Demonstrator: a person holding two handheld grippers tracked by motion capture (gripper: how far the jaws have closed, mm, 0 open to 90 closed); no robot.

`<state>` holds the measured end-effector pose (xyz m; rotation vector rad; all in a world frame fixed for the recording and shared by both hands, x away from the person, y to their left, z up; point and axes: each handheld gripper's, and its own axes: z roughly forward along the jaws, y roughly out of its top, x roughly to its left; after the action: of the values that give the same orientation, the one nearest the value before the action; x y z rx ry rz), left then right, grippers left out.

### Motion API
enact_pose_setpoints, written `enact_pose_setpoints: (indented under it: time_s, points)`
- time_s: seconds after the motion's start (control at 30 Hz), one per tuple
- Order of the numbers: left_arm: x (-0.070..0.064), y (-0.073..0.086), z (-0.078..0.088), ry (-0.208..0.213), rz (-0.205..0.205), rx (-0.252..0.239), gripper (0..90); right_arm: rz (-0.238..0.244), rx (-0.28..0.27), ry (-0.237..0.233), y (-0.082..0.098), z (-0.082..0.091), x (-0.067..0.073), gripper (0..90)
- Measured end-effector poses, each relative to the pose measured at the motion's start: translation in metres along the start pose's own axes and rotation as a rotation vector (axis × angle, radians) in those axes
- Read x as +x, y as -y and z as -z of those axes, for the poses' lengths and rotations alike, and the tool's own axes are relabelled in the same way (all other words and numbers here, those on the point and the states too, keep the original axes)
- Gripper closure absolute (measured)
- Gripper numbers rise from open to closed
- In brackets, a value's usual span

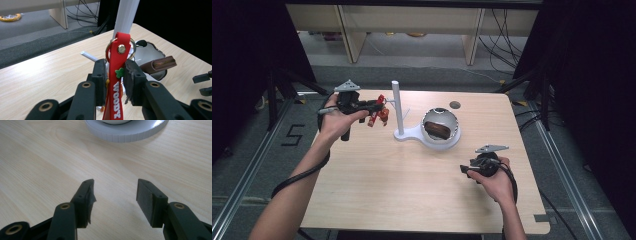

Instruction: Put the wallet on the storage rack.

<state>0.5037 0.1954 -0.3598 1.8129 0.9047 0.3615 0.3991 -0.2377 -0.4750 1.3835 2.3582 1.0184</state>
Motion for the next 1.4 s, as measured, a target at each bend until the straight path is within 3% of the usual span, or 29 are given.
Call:
enact_pose_setpoints:
  time_s: [0.57,0.77,0.83,0.87,0.9,0.93,0.97,1.03,1.1,1.2,1.27,1.3,1.4]
  points:
    - [0.002,-0.004,-0.001,-0.006,-0.01,0.012,66.2,0.012,-0.023,0.008,0.001,-0.001,-0.002,48.9]
    - [0.003,-0.003,0.0,-0.031,-0.07,-0.003,55.3,-0.011,-0.015,0.002,0.002,-0.002,0.001,48.7]
    - [0.003,-0.002,0.001,-0.033,-0.088,-0.002,52.5,-0.038,0.003,-0.011,0.002,-0.002,0.002,48.7]
    - [0.002,-0.001,0.001,-0.034,-0.09,-0.005,51.7,-0.028,0.025,0.009,0.001,0.0,0.003,48.6]
    - [0.002,-0.001,0.002,-0.035,-0.093,-0.002,51.2,0.0,0.017,0.014,0.002,-0.001,0.0,48.6]
    - [0.002,0.0,0.002,-0.037,-0.094,-0.003,50.4,0.006,-0.061,0.001,0.003,-0.007,-0.001,48.6]
    - [0.002,0.0,0.003,-0.038,-0.1,-0.003,49.8,0.015,-0.066,0.005,0.003,-0.007,-0.001,48.5]
    - [0.001,0.0,0.004,-0.044,-0.105,-0.007,48.8,0.021,-0.034,-0.044,0.002,-0.005,-0.003,48.5]
    - [0.001,0.0,0.005,-0.049,-0.114,-0.008,47.2,-0.018,-0.01,-0.042,0.002,-0.002,-0.001,48.5]
    - [-0.001,0.002,0.008,-0.057,-0.131,-0.011,44.1,-0.017,-0.016,-0.05,0.002,-0.002,-0.002,48.5]
    - [-0.003,0.003,0.011,-0.069,-0.14,-0.009,42.4,-0.01,-0.017,-0.034,0.002,-0.001,-0.001,48.4]
    - [-0.004,0.004,0.012,-0.065,-0.145,-0.014,41.6,-0.006,0.003,0.011,0.002,0.001,0.0,48.4]
    - [-0.006,0.008,0.016,-0.071,-0.149,-0.022,39.3,-0.007,0.003,0.01,0.002,0.001,0.0,48.3]
